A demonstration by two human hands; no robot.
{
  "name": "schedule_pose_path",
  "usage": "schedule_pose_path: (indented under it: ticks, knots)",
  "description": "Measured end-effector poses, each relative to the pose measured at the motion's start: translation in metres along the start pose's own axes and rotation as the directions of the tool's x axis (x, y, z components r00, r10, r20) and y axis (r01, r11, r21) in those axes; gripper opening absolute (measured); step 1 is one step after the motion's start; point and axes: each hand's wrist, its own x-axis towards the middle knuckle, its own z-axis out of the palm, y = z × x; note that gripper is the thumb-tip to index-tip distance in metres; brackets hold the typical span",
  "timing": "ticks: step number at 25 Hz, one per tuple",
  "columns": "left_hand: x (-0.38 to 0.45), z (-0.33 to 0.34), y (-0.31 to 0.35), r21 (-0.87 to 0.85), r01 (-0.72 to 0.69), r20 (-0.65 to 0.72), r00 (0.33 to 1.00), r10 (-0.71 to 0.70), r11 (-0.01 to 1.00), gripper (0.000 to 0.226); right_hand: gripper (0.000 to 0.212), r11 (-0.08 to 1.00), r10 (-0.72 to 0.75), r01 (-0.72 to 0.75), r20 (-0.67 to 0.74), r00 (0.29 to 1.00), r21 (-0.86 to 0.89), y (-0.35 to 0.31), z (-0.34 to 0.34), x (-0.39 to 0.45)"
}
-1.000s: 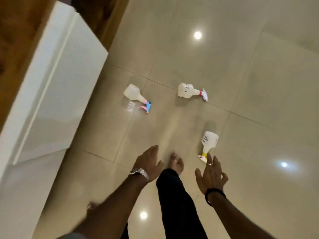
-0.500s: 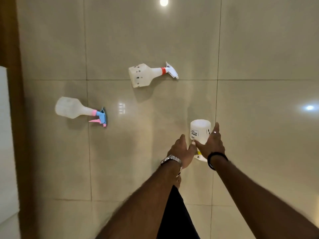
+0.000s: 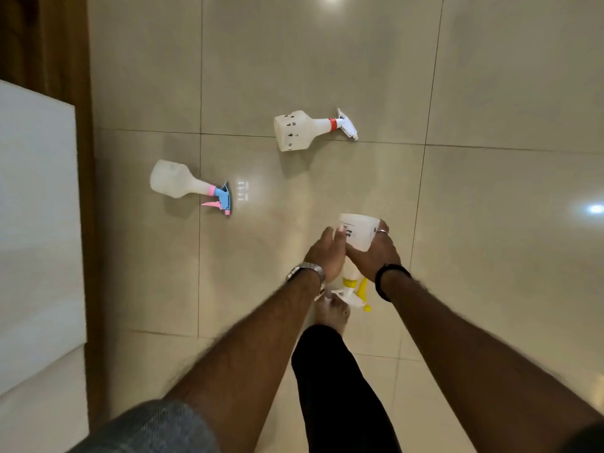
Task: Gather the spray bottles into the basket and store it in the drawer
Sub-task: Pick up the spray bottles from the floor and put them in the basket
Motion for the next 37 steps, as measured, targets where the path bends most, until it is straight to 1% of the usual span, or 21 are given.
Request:
schedule_pose_path:
  ticks: [2, 4, 7, 8, 10, 12, 14, 17, 18, 20, 21, 23, 25, 27, 29, 30, 32, 33, 34, 35, 37]
  knots:
    - [-0.025, -0.029, 0.01, -0.206, 0.052, -0.063, 0.996, -0.067, 0.977, 0.066, 0.096, 0.991, -0.127, 0.13, 0.075, 0.989, -0.04, -0.036, -0.003, -0.028]
    - [-0.048, -0.061, 0.013, -0.383, 0.102, -0.087, 0.985, -0.146, 0.918, 0.068, 0.088, 0.969, -0.219, 0.233, 0.159, 0.963, -0.078, -0.07, -0.004, -0.049]
    - [-0.093, -0.118, -0.005, -0.423, 0.051, -0.181, 0.973, -0.14, 0.905, 0.067, 0.079, 0.953, -0.248, 0.282, 0.252, 0.935, -0.11, -0.125, 0.011, -0.09]
    - [-0.108, -0.135, -0.016, -0.44, 0.022, -0.211, 0.969, -0.127, 0.898, 0.064, 0.081, 0.954, -0.235, 0.275, 0.278, 0.931, -0.115, -0.142, 0.019, -0.105]
    - [-0.142, -0.169, -0.045, -0.517, -0.033, -0.216, 0.972, -0.094, 0.855, 0.057, 0.094, 0.954, -0.216, 0.27, 0.319, 0.923, -0.134, -0.174, 0.043, -0.14]
    - [-0.178, -0.197, -0.08, -0.622, -0.068, -0.176, 0.983, -0.055, 0.78, 0.044, 0.099, 0.946, -0.213, 0.284, 0.358, 0.909, -0.158, -0.2, 0.072, -0.179]
    - [-0.219, -0.223, -0.119, -0.749, -0.087, -0.133, 0.991, -0.02, 0.656, 0.034, 0.096, 0.937, -0.2, 0.295, 0.404, 0.893, -0.189, -0.22, 0.106, -0.219]
    - [-0.281, -0.256, -0.197, -0.862, -0.125, -0.149, 0.989, -0.008, 0.491, 0.048, 0.1, 0.892, -0.167, 0.336, 0.471, 0.866, -0.302, -0.236, 0.17, -0.286]
    - [-0.3, -0.264, -0.229, -0.888, -0.133, -0.163, 0.986, -0.031, 0.441, 0.052, 0.096, 0.866, -0.165, 0.367, 0.5, 0.85, -0.338, -0.238, 0.194, -0.311]
    - [-0.338, -0.274, -0.293, -0.919, -0.131, -0.175, 0.98, -0.089, 0.371, 0.064, 0.078, 0.805, -0.217, 0.468, 0.554, 0.804, -0.365, -0.233, 0.241, -0.359]
    - [-0.355, -0.277, -0.322, -0.921, -0.13, -0.183, 0.977, -0.114, 0.368, 0.071, 0.07, 0.762, -0.276, 0.541, 0.576, 0.769, -0.356, -0.229, 0.262, -0.381]
    - [-0.399, -0.285, -0.389, -0.927, -0.176, -0.244, 0.953, -0.178, 0.33, 0.084, 0.057, 0.641, -0.415, 0.702, 0.629, 0.657, -0.31, -0.217, 0.311, -0.437]
    - [-0.442, -0.292, -0.452, -0.938, -0.234, -0.301, 0.916, -0.267, 0.255, 0.091, 0.045, 0.521, -0.532, 0.826, 0.675, 0.511, -0.214, -0.208, 0.357, -0.496]
    - [-0.48, -0.295, -0.509, -0.94, -0.293, -0.336, 0.879, -0.337, 0.173, 0.085, 0.031, 0.402, -0.588, 0.908, 0.726, 0.355, -0.118, -0.202, 0.4, -0.55]
    - [-0.512, -0.3, -0.554, -0.931, -0.347, -0.363, 0.851, -0.38, 0.111, 0.078, 0.033, 0.332, -0.584, 0.942, 0.774, 0.245, -0.048, -0.201, 0.436, -0.588]
    - [-0.528, -0.302, -0.582, -0.923, -0.38, -0.368, 0.828, -0.424, 0.06, 0.08, 0.038, 0.297, -0.561, 0.955, 0.808, 0.18, -0.006, -0.199, 0.459, -0.606]
    - [-0.555, -0.308, -0.635, -0.887, -0.459, -0.368, 0.763, -0.532, -0.045, 0.092, 0.065, 0.226, -0.464, 0.969, 0.886, 0.015, 0.102, -0.193, 0.507, -0.639]
    - [-0.567, -0.311, -0.66, -0.868, -0.49, -0.362, 0.733, -0.577, -0.078, 0.097, 0.077, 0.203, -0.4, 0.97, 0.916, -0.041, 0.132, -0.188, 0.532, -0.654]
    - [-0.577, -0.314, -0.682, -0.854, -0.511, -0.356, 0.709, -0.608, -0.096, 0.101, 0.081, 0.181, -0.342, 0.973, 0.937, -0.074, 0.143, -0.182, 0.556, -0.669]
    - [-0.584, -0.317, -0.702, -0.849, -0.52, -0.355, 0.695, -0.626, -0.096, 0.104, 0.08, 0.164, -0.302, 0.975, 0.949, -0.094, 0.148, -0.174, 0.579, -0.682]
    - [-0.592, -0.321, -0.736, -0.86, -0.505, -0.351, 0.695, -0.627, -0.079, 0.102, 0.07, 0.165, -0.262, 0.977, 0.961, -0.09, 0.137, -0.161, 0.618, -0.701]
